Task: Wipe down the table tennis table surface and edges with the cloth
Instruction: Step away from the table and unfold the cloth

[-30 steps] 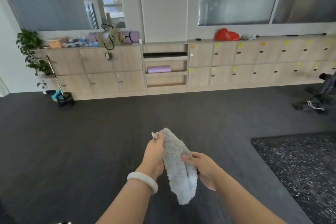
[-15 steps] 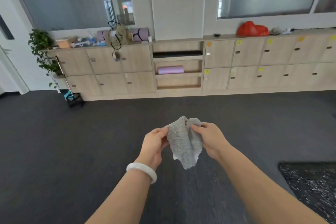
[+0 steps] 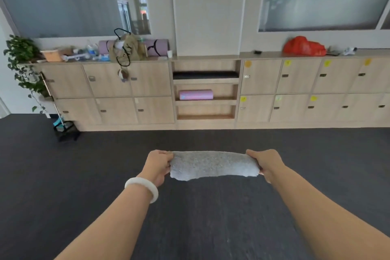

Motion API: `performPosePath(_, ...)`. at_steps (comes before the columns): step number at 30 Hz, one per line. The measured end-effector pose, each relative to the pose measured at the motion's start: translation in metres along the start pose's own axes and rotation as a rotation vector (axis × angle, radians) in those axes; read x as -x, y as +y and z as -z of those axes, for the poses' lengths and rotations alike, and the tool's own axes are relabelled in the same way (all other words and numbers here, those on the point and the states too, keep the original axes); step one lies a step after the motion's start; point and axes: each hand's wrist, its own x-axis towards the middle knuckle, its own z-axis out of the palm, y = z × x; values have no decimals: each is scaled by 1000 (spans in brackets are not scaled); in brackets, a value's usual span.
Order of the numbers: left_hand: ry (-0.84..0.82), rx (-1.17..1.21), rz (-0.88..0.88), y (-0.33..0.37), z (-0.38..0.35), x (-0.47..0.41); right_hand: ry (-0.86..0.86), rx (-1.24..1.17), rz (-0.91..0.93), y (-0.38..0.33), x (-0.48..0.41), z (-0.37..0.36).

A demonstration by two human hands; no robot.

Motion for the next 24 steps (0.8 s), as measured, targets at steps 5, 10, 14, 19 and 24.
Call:
performPosePath(5,-98,-46,-78,50,-28,-88,-79,32,98,-60,-78,-40)
performPosePath(10,-27,-103,-90,76,-44,-188,-146,213,210,-95,-171,-77)
performPosePath(14,-68,-100,-116,100,-66,-274,-105,316,321,-118,-263,-105)
performPosePath(19,-131,-312,-185,147,-108,-382,-94,435,415,-154,-392,-129)
performPosePath(24,-96,-470,-236,203,-149,-491,-116,471,399,-209,-509,-161)
